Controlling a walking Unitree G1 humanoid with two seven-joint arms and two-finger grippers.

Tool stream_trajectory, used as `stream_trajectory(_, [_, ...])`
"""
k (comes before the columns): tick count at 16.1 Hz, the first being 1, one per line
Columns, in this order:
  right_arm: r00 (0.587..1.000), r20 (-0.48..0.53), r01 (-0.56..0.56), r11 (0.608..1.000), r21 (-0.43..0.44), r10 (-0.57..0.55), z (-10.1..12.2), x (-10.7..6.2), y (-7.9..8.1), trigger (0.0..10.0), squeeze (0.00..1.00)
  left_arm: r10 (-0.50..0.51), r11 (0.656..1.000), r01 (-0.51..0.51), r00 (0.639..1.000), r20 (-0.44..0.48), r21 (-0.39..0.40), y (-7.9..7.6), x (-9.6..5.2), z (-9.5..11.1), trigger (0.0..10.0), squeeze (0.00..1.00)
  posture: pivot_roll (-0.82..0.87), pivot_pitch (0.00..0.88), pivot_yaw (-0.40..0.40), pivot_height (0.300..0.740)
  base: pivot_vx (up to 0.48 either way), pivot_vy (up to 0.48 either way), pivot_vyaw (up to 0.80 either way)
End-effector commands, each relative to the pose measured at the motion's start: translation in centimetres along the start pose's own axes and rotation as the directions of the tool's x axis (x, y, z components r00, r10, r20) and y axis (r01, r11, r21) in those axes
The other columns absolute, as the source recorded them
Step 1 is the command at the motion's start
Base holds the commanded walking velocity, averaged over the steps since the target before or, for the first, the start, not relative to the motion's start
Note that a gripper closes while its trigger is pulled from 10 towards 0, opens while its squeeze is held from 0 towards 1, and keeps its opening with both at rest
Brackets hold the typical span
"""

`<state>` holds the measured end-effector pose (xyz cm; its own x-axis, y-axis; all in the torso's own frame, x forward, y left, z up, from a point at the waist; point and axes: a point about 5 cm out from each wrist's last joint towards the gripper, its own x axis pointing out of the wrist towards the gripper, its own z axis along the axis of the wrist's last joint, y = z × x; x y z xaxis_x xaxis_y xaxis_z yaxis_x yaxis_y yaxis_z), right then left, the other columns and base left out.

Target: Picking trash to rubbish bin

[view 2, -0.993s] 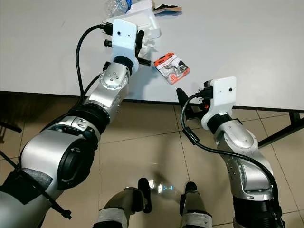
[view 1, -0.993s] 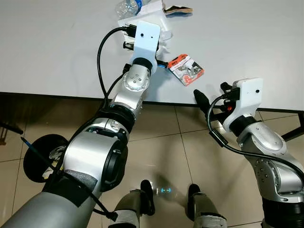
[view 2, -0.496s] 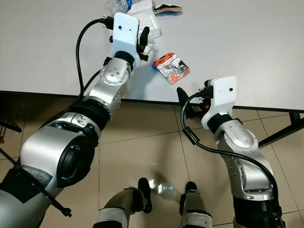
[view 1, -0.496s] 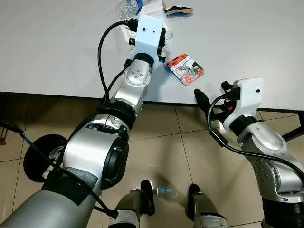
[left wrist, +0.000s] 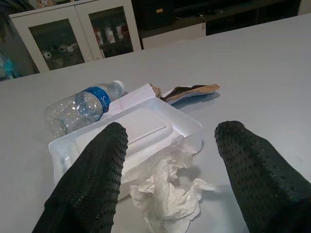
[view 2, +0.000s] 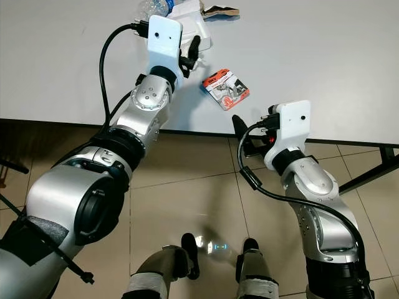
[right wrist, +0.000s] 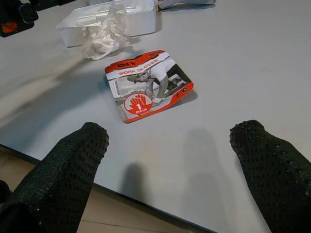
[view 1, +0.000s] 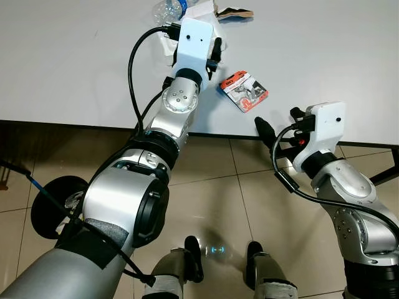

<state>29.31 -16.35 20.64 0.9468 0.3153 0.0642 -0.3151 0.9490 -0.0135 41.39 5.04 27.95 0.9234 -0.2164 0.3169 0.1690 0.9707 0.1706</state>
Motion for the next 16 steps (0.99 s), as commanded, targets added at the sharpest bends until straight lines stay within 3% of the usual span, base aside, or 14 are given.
stream_trajectory(1, [1.0,-0.007,-0.001,1.0,0.007,0.001,-0.4,-0.3,0.1,10.0,0.0,-0.007,1.0,0.007,1.0,-0.018,0.001,0.2,0.1,0.0,10.0,1.0,-0.17,0.311,0.136,0.74,0.0,0.0,0.0])
stream_trajectory(7, [1.0,-0.016,-0.01,1.0,0.007,0.011,-0.3,-0.7,0.3,10.0,0.0,0.011,1.0,-0.011,0.999,-0.046,-0.009,1.2,0.5,0.4,10.0,1.0,-0.18,0.333,0.127,0.74,0.0,0.0,0.0])
stream_trajectory(8, [1.0,-0.021,-0.013,1.0,0.01,0.014,-0.4,-0.9,0.5,10.0,0.0,0.019,1.0,-0.019,0.998,-0.061,-0.002,1.5,0.5,0.3,10.0,0.92,-0.18,0.337,0.126,0.74,0.0,0.0,0.0])
stream_trajectory(9, [1.0,-0.023,-0.014,1.0,0.012,0.015,-0.4,-0.9,0.6,10.0,0.0,0.025,1.0,-0.024,0.997,-0.067,0.005,1.7,0.5,0.3,10.0,0.0,-0.19,0.344,0.125,0.74,0.0,0.0,0.0])
stream_trajectory(11, [0.999,-0.031,-0.017,1.0,0.015,0.018,-0.6,-1.2,0.8,10.0,0.0,0.05,0.999,-0.051,0.994,-0.096,-0.003,2.2,0.5,0.0,10.0,0.0,-0.19,0.356,0.122,0.74,0.0,0.0,0.0])
stream_trajectory(13, [0.999,-0.042,-0.018,1.0,0.019,0.019,-0.6,-1.9,1.0,10.0,0.0,0.058,0.994,-0.072,0.987,-0.15,-0.087,2.5,0.3,-0.8,10.0,0.0,-0.21,0.374,0.117,0.74,0.0,0.0,0.0])
stream_trajectory(16, [0.998,-0.055,-0.014,1.0,0.025,0.016,-0.7,-2.6,1.2,10.0,0.0,0.048,0.993,-0.066,0.984,-0.174,-0.1,2.1,0.1,-1.3,10.0,0.0,-0.23,0.395,0.11,0.74,0.0,0.0,0.0])
